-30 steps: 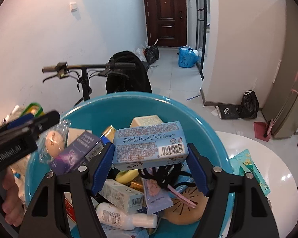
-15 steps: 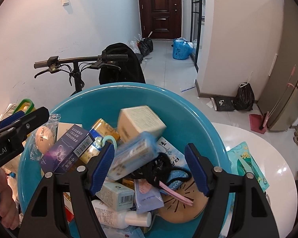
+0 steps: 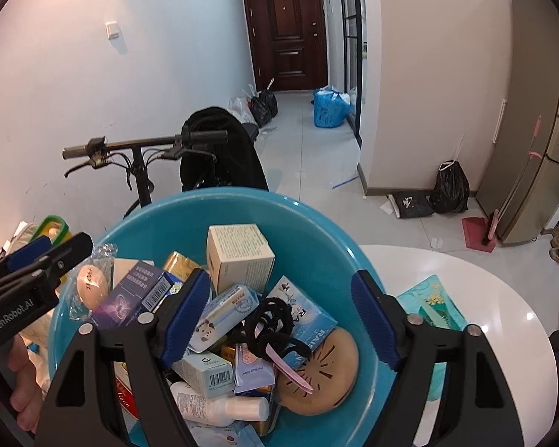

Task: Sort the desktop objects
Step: 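Open the left tool over the basin and raise both tools away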

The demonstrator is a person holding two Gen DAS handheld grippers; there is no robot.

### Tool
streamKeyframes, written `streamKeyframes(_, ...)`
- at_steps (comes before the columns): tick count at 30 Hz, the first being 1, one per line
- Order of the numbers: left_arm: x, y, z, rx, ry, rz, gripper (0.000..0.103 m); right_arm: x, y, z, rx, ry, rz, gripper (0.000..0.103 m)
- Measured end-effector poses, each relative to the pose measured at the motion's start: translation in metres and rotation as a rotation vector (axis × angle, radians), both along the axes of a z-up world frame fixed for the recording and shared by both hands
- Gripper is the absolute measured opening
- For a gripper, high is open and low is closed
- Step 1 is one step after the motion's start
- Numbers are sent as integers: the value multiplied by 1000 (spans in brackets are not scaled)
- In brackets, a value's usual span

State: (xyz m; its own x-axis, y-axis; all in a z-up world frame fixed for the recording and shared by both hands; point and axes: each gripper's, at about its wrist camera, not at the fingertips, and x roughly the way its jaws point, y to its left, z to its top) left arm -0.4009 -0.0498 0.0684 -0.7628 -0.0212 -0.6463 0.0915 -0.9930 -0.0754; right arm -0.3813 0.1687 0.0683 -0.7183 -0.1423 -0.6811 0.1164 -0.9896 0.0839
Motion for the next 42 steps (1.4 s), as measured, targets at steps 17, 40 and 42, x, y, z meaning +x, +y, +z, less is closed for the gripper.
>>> streamKeyframes(17, 29, 10, 35, -41, 112, -8, 85, 23, 10, 37, -33, 128, -24, 88)
streamKeyframes(40, 153, 19, 128, -39, 493, 25, 92, 121, 15, 118, -34, 476, -60, 103)
streamKeyframes(42, 162, 18, 134, -32, 527, 31, 92, 132, 17, 124, -45, 508, -57, 103)
